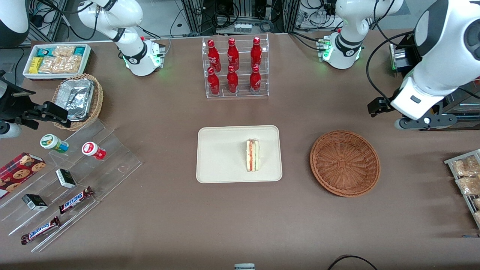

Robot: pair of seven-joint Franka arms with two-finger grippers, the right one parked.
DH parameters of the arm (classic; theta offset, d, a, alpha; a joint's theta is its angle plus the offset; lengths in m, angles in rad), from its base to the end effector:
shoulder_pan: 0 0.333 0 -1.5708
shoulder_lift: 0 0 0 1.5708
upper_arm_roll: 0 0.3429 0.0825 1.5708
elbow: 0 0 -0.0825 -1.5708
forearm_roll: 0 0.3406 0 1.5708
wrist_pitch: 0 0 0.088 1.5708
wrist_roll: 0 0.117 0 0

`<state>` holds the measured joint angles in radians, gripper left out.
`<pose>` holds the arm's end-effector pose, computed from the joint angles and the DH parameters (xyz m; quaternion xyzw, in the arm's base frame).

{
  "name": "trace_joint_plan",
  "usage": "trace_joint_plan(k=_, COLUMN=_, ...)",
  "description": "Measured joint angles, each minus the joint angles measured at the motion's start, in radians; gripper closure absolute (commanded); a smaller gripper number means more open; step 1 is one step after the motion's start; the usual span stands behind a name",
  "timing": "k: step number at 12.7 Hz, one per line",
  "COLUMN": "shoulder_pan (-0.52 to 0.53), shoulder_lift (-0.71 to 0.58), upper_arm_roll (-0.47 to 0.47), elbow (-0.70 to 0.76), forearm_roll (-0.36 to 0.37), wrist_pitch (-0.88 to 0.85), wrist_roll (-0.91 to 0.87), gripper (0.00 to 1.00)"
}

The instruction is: Place sandwich from basket to tray

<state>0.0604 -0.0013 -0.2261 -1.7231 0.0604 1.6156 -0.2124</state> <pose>0.5005 -0.0769 0.5809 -0.9979 -0.0204 0.0464 0.0396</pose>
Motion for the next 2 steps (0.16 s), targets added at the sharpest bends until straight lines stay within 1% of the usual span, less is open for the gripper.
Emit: trace_joint_plan(k=2, shoulder_pan=0.0, shoulder_lift=0.0, upper_arm_roll=0.014, elbow=-0.004, forearm_roll=-0.005, wrist_pitch=0.022, wrist_roll=0.003, gripper=0.0)
